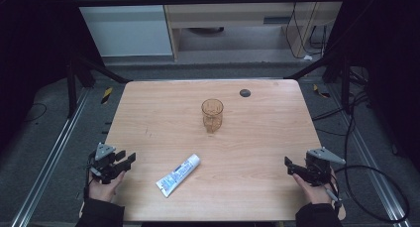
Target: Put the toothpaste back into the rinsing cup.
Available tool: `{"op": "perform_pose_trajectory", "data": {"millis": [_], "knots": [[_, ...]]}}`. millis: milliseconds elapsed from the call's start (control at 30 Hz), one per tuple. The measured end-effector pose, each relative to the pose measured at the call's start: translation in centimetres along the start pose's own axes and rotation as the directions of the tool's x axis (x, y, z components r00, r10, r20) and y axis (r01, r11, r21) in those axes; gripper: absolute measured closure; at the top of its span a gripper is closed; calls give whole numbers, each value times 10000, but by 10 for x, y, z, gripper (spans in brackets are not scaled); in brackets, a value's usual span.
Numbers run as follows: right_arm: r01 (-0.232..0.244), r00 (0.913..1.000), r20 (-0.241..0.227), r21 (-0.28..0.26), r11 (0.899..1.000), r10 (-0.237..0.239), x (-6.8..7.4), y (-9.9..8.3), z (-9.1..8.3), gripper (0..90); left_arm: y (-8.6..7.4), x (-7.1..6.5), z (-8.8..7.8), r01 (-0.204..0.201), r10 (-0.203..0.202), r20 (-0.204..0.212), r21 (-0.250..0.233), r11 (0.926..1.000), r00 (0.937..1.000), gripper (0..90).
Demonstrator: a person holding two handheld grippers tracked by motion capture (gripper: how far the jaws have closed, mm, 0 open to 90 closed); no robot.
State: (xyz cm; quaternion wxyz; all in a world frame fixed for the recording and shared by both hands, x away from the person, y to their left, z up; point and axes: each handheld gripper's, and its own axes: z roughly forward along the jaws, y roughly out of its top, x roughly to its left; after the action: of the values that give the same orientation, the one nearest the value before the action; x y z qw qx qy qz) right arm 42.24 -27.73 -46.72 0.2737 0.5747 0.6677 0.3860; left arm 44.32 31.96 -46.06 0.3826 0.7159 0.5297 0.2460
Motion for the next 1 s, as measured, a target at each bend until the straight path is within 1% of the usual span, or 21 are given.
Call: {"op": "perform_pose_trajectory", "data": {"millis": [100,133,167,200,233,267,300,333,367,400,433,600,667,733,767,800,833,867,900,967,1000], "knots": [[204,9997,-149,-37,9998,-205,6,0,0,194,0,-5,-2,-174,173,102,117,9998,9998,585],[333,9993,-152,53,9994,-332,8,0,2,199,0,-6,-2,-175,173,126,133,9998,9998,596],[333,9993,-152,53,9994,-332,8,0,2,199,0,-6,-2,-175,173,126,133,9998,9998,612],[587,9982,-156,255,9979,-583,11,-4,7,206,1,-8,-3,-157,153,230,165,9997,9996,633],[587,9982,-156,255,9979,-583,11,-4,7,206,1,-8,-3,-157,153,230,165,9997,9996,649],[799,9967,-184,456,9958,-791,13,-6,10,209,1,-10,-3,-127,118,358,255,9996,9993,662],[799,9967,-184,456,9958,-791,13,-6,10,209,1,-10,-3,-127,118,358,255,9996,9993,677],[893,9959,-151,448,9950,-887,14,-6,9,215,1,-13,-3,-145,127,510,341,9993,9986,692],[893,9959,-151,448,9950,-887,14,-6,9,215,1,-13,-3,-145,127,510,341,9993,9986,705],[803,9966,-198,319,9963,-796,13,-4,8,216,2,-17,-3,-210,184,672,384,9990,9976,717],[695,9973,-252,303,9971,-688,14,-4,7,217,2,-19,-3,-277,246,728,419,9987,9970,736],[903,9957,-220,229,9957,-898,16,-4,8,229,1,-26,-1,-440,384,981,558,9975,9944,786],[920,9953,-343,267,9954,-910,17,-5,12,239,1,-33,2,-594,504,1238,697,9958,9910,823],[988,9945,-384,307,9946,-976,19,-5,12,244,1,-37,3,-769,656,1375,787,9939,9883,847],[988,9945,-384,307,9946,-976,19,-5,12,244,1,-37,3,-769,656,1375,787,9939,9883,858],[1030,9939,-424,270,9943,-1019,20,-5,12,251,1,-42,4,-961,821,1526,868,9916,9849,866],[1065,9934,-446,262,9940,-1053,20,-5,12,251,1,-45,5,-1047,895,1603,894,9905,9830,874],[1086,9932,-458,301,9936,-1071,21,-5,12,251,1,-47,5,-1146,979,1655,950,9889,9813,880],[1086,9932,-458,301,9936,-1071,21,-5,12,251,1,-47,5,-1146,979,1655,950,9889,9813,887],[1154,9925,-440,354,9927,-1138,21,-6,14,253,1,-52,7,-1340,1130,1810,1080,9851,9770,890],[1143,9925,-481,408,9926,-1123,21,-7,14,253,0,-56,10,-1497,1243,1967,1195,9815,9725,893]]}}
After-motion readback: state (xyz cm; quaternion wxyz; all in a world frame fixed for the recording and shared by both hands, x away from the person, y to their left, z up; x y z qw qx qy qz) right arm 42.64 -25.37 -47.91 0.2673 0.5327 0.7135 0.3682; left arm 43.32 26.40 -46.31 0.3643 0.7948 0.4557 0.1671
